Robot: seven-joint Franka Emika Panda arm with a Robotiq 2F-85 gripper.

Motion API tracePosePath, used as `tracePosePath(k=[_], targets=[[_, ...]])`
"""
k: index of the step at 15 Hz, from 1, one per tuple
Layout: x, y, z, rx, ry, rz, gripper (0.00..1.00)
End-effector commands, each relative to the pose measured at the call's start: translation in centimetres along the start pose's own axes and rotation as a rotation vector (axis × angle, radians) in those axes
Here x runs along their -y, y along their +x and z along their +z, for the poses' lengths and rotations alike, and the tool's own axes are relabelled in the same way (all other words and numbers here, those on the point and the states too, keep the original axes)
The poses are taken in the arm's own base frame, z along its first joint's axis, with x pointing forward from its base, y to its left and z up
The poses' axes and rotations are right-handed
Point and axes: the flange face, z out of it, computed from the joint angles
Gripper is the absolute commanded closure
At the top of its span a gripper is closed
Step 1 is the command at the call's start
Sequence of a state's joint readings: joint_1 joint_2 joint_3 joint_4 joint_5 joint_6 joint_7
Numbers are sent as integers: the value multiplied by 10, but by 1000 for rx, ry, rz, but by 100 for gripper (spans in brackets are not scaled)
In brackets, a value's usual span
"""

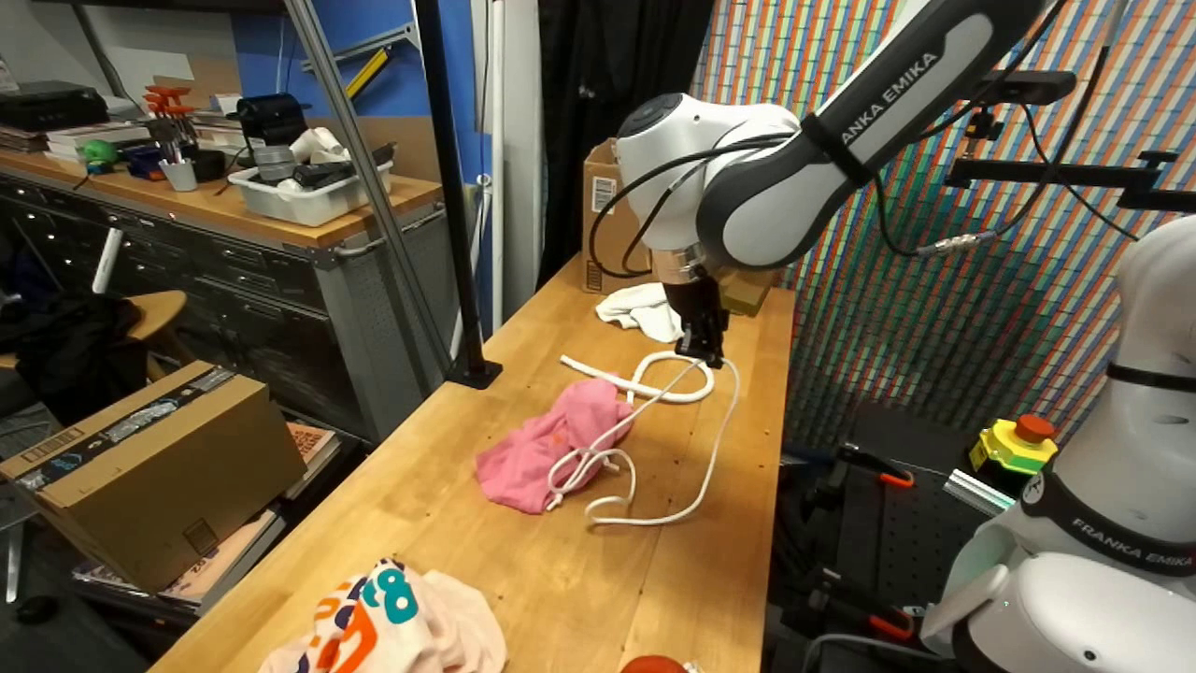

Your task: Separate the items on the table

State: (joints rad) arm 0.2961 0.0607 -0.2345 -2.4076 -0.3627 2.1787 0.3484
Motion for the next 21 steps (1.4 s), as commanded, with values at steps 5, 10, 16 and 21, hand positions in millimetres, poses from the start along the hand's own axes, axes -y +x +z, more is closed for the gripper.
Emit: tracePosePath(k=[5,10,16,21], targets=[[-47,-53,-21,79,79,-64,94],[-81,-75,-36,107,168,-101,94],[-97,-82,-42,121,190,-103,94],[-74,-70,-32,65,225,-83,94]])
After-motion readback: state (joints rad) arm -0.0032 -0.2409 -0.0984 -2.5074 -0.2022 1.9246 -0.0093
